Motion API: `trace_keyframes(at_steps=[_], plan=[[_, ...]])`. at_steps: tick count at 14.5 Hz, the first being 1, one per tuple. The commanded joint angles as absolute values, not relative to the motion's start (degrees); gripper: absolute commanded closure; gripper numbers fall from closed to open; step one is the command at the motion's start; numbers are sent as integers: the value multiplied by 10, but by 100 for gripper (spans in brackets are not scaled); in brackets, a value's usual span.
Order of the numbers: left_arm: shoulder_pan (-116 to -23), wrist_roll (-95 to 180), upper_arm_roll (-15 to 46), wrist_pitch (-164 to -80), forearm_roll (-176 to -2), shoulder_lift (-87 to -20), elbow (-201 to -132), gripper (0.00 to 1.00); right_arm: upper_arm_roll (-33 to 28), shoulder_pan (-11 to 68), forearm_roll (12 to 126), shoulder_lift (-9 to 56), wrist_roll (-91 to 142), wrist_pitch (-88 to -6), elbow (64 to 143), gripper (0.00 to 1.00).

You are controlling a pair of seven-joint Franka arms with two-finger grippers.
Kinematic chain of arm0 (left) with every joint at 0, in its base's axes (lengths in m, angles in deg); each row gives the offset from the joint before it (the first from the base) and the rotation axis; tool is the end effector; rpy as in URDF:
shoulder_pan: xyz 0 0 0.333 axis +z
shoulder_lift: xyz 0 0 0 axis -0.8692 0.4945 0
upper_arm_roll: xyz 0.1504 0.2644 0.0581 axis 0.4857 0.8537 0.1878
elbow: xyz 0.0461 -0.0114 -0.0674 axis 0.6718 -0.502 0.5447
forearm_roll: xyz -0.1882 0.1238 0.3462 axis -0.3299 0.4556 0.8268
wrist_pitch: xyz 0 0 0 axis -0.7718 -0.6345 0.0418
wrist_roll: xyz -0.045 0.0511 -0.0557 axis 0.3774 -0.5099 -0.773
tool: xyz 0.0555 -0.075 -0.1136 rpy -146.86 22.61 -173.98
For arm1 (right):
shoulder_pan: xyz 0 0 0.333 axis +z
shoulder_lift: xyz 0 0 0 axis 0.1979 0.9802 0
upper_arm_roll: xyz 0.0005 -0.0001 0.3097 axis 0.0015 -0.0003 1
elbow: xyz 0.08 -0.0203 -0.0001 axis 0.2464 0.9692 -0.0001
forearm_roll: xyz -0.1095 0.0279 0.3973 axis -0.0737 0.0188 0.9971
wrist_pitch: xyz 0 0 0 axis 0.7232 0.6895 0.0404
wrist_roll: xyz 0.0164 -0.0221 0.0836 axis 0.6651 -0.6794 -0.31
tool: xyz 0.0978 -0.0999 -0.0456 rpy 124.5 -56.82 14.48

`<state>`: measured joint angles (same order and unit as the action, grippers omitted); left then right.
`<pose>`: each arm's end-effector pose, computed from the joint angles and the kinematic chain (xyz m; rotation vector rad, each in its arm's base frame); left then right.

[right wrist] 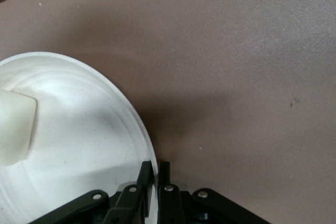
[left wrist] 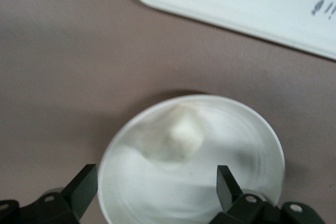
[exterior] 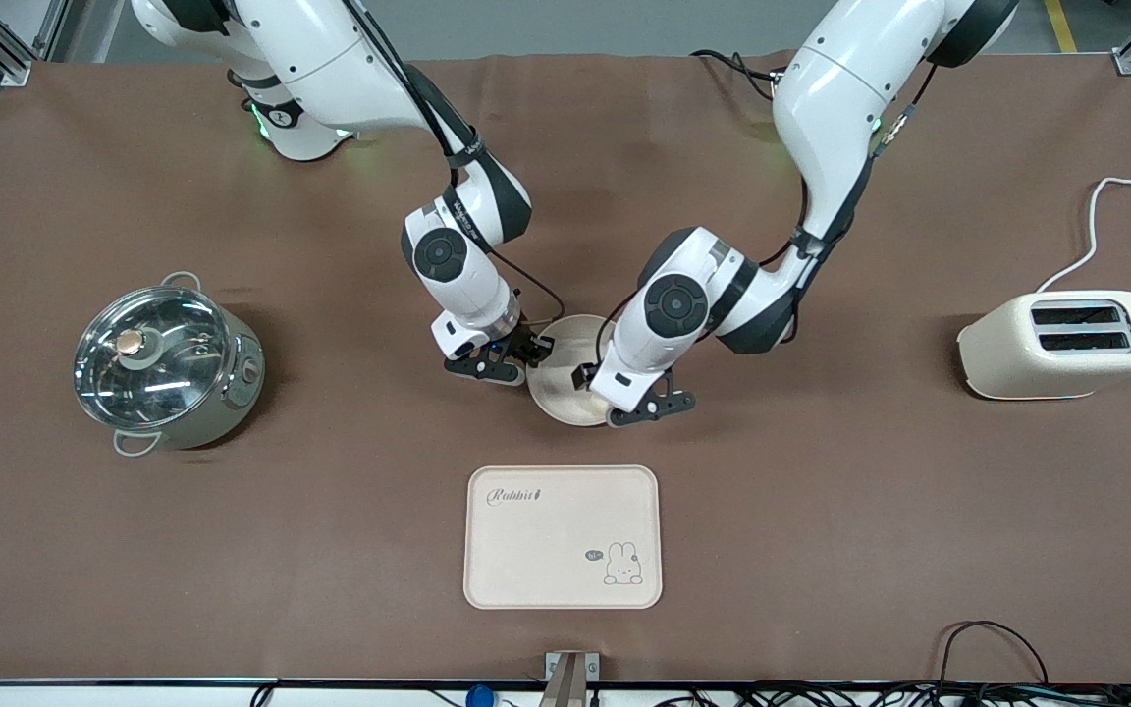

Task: Place bun in plate and plate on tray
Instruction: 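Release the bun into the plate while the right gripper grips the rim, then carry the plate onto the tray while the left gripper withdraws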

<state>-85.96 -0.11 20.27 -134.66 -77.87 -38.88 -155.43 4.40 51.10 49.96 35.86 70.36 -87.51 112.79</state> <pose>0.5761 -0.4403 0.1956 3.0075 0.3183 -0.0872 0.5053 0.4348 0.1276 -2.8620 0.3583 -0.0566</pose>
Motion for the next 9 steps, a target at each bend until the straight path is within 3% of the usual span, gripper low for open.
trace_keyframes(at_steps=[1, 6, 9], plan=[[-822, 55, 205, -1279, -737, -441, -1543, 0, 38, 515, 500, 360, 703, -878, 1126, 100], [-728, 217, 205, -1200, -732, -523, -1541, 0, 38, 505, 505, 340, 710, -877, 1117, 100], [-661, 334, 201, -1138, -736, -580, -1541, 0, 38, 471, 505, 371, 713, -864, 1017, 100]])
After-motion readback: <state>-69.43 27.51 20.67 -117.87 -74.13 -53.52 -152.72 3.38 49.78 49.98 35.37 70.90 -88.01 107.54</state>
